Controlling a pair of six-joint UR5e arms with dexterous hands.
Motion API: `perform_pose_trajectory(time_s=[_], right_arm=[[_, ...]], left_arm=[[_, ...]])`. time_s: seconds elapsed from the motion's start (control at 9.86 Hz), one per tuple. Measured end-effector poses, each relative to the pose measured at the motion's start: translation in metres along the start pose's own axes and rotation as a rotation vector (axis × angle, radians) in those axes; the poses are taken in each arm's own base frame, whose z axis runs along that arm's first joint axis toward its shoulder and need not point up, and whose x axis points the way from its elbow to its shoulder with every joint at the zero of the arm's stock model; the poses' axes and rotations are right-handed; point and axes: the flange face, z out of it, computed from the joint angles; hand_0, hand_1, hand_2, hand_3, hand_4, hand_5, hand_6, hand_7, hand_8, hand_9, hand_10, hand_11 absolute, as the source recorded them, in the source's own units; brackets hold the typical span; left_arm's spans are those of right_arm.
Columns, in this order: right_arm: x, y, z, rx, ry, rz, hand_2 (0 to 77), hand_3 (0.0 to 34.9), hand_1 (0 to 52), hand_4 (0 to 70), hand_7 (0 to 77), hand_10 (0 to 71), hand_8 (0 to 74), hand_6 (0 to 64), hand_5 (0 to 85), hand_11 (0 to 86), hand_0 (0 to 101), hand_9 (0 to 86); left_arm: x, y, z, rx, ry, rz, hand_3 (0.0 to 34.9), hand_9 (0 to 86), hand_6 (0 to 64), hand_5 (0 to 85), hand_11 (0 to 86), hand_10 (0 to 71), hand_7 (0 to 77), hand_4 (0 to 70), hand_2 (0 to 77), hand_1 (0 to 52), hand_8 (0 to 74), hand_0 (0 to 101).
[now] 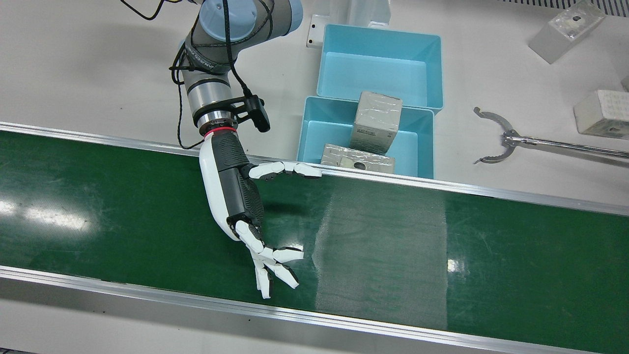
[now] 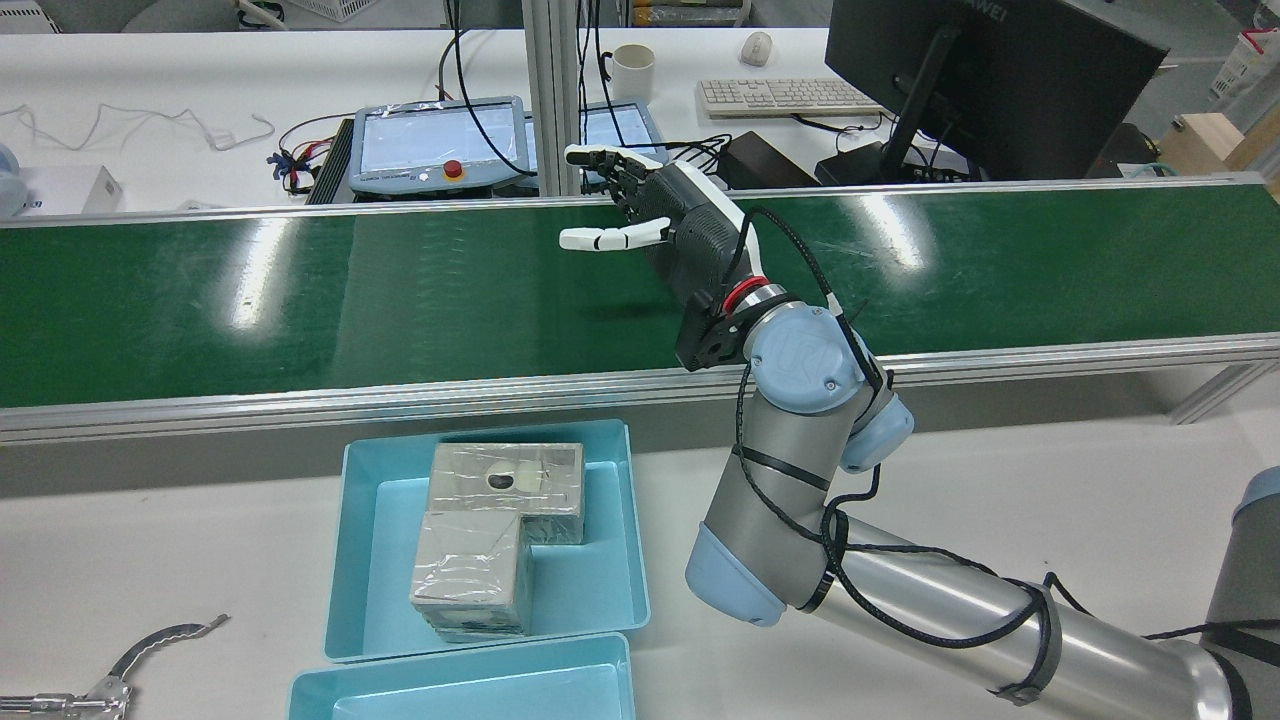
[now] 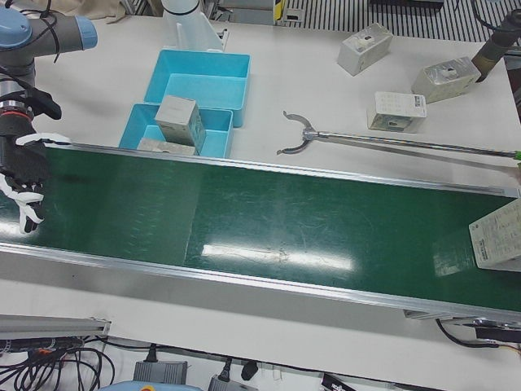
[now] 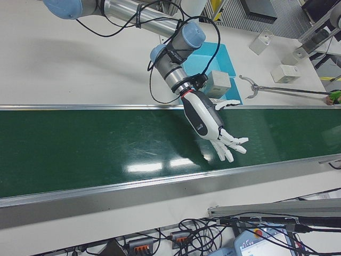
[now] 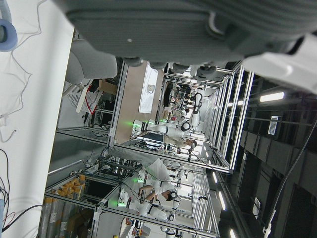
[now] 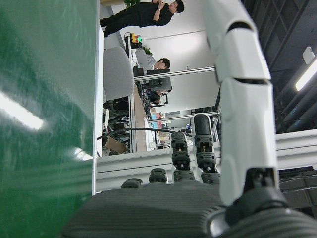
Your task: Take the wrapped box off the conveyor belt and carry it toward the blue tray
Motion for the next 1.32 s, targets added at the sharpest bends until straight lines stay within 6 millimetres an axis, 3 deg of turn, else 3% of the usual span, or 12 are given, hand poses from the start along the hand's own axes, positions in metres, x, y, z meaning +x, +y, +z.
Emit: perform_pose_trajectory(time_s=[0.3,0.51,1.32], right_arm=[[0.0,-0.003,-0.001,0.001,0.001,-0.001,18.0,1.8,19.1,17.5,8.2,0.0,1.6,7.6,26.7,1.1,50,3.3],[-0.002,-0.004,-0.001,-0.001,-0.003,0.0,16.4,2.6,16.4,15.8,8.2,0.0,1.6,7.6,26.7,1.1,50,3.8],[-0.021,-0.014,-0.002,0.002,-0.027,-0.007,14.2,1.5,17.5,14.2,8.2,0.0,1.6,8.2,27.3,1.1,50,4.9]], left_arm=[[0.0,0.0,0.0,0.0,0.0,0.0,0.0,0.5,0.5,1.1,0.5,0.5,0.5,0.0,1.1,0.0,0.5,0],[0.0,0.0,0.0,0.0,0.0,0.0,0.0,0.0,0.0,1.1,0.5,0.5,0.5,0.0,0.5,0.0,0.5,0],[0.0,0.0,0.0,0.0,0.0,0.0,0.0,0.0,0.0,1.1,0.5,0.5,0.5,0.0,0.5,0.0,0.5,0]])
